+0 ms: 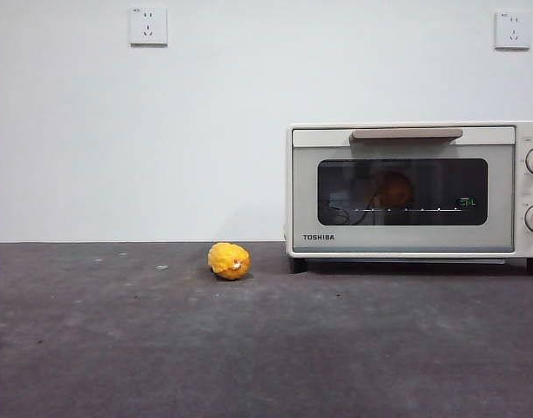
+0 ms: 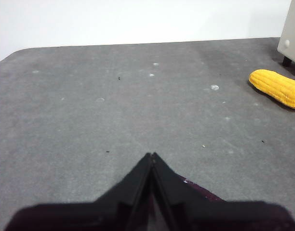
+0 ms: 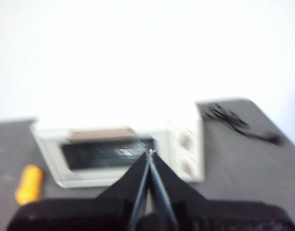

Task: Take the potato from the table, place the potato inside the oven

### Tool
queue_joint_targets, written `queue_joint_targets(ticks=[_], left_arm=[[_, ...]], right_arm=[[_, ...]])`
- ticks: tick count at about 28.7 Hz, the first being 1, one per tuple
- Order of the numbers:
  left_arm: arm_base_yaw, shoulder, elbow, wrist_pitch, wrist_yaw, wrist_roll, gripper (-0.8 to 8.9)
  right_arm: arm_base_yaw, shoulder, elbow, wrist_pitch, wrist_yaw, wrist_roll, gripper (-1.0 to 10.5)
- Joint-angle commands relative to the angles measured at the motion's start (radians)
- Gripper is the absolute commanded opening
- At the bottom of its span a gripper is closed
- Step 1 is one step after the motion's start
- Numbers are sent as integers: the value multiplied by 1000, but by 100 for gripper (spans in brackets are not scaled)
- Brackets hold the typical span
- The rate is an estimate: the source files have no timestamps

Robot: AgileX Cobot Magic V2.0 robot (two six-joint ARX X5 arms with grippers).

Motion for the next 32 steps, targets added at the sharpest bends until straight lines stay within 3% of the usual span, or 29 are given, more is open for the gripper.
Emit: queue_joint_targets(ticks=[1, 5, 11, 14, 22, 27, 32], left_arm=[[-3, 1, -9, 10, 0, -7, -4], [-3, 1, -9, 10, 0, -7, -4], [-3, 1, -9, 10, 0, -7, -4], [-3, 1, -9, 10, 0, -7, -4], [-3, 2, -9, 10, 0, -7, -4], [-3, 2, -9, 10, 0, -7, -4], [-3, 2, -9, 10, 0, -7, -4]], right_arm=[[-40, -38, -217, 248, -151, -2, 1], [-90, -96, -455, 499, -243, -4, 1], [-164, -174, -682, 668, -250, -84, 1], [-188, -196, -751, 673, -245, -116, 1], [-195, -257, -868, 673, -178, -95, 1], [-195, -311, -915, 652, -105, -16, 1], [-195, -347, -915, 559, -77, -12, 1]])
